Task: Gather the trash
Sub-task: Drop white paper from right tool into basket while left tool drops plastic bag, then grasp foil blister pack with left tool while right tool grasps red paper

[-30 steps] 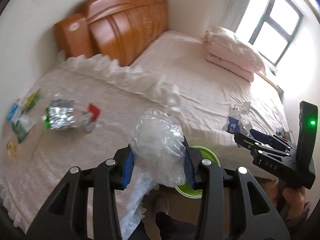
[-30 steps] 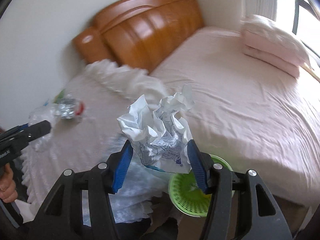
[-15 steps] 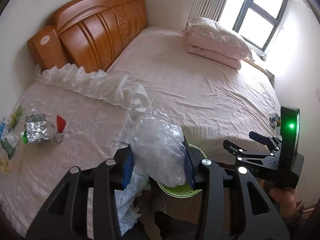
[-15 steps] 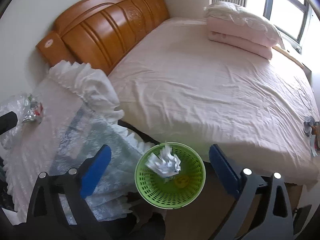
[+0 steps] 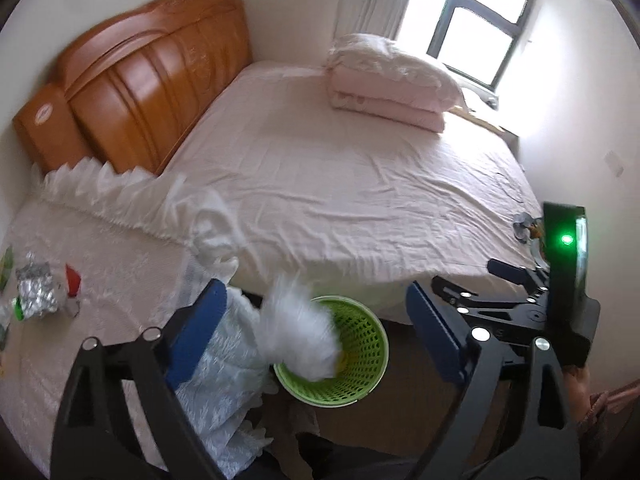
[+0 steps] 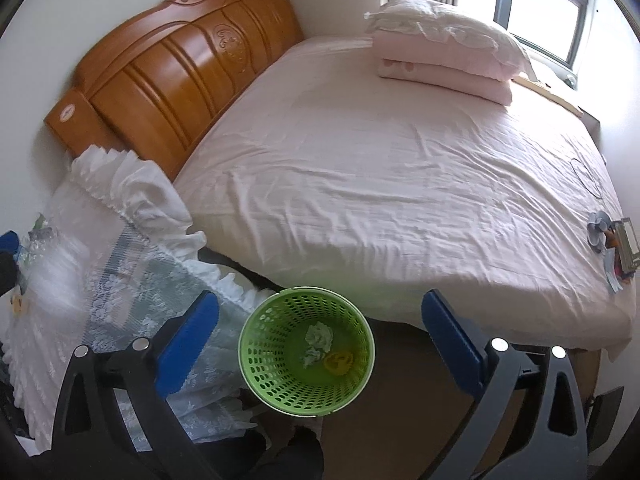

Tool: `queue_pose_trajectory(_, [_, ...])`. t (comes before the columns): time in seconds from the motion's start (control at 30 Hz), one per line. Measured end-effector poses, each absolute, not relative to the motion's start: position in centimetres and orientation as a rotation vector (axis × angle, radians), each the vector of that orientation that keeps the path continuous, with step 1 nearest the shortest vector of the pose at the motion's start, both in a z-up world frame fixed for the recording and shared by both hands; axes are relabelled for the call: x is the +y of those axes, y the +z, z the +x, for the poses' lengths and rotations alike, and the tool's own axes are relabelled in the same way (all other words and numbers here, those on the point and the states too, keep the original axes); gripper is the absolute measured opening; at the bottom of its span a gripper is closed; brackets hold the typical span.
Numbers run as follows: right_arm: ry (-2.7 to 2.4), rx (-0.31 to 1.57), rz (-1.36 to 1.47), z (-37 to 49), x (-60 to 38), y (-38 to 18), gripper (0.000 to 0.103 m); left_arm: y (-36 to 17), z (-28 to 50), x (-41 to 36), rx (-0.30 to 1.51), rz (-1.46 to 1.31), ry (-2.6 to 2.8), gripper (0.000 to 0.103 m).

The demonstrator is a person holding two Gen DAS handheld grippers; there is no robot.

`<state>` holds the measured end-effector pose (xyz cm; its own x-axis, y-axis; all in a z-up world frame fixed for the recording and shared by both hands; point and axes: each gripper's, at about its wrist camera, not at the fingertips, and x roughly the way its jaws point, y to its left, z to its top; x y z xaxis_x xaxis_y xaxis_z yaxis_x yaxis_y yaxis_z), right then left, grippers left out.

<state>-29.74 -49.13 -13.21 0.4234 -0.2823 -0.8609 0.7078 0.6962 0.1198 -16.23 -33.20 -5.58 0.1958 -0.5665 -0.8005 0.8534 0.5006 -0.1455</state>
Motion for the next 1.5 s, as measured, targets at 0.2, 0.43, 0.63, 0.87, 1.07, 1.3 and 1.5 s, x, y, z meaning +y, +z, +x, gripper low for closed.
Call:
queue_pose_trajectory(0.2, [-0.669,0.941,0.531,-30.3,-49.8,-13.4,0.1,-5.3,-17.2,-33.9,0.909,0.388,-1.063,0.095])
queue_pose_trajectory(0.43, [-0.658,0.94,0.527,-30.1,-49.4,-13.5,0.1,-5.3,-16.7,-33.3,0.918,0.379,-1.041,0.095])
queue_pose_trajectory(0.63, [-0.633,0.937,0.512,-29.0,-48.5,-13.1,0.1,-5.1,-15.8,-32.1,0.923,0.351,-0.999,0.095])
queue_pose_trajectory(0.87, [-0.565,0.921,0.5,-26.5,-46.5,-12.2,0.1,-5.0,-13.0,-28.4,0.93,0.291,-0.886,0.095])
queue_pose_trajectory(1.07, [-0.458,0.906,0.455,-22.3,-43.3,-11.1,0.1,-4.8,-9.8,-23.0,0.915,0.237,-0.732,0.095])
queue_pose_trajectory(1.3, [-0.296,0.897,0.377,-15.7,-38.0,-9.8,0.101,-5.6,-5.8,-15.9,0.938,0.143,-0.555,0.095])
queue_pose_trajectory(1.5, [-0.168,0.915,0.313,-10.6,-33.7,-9.7,0.101,-6.3,-3.8,-11.1,0.955,0.079,-0.444,0.095])
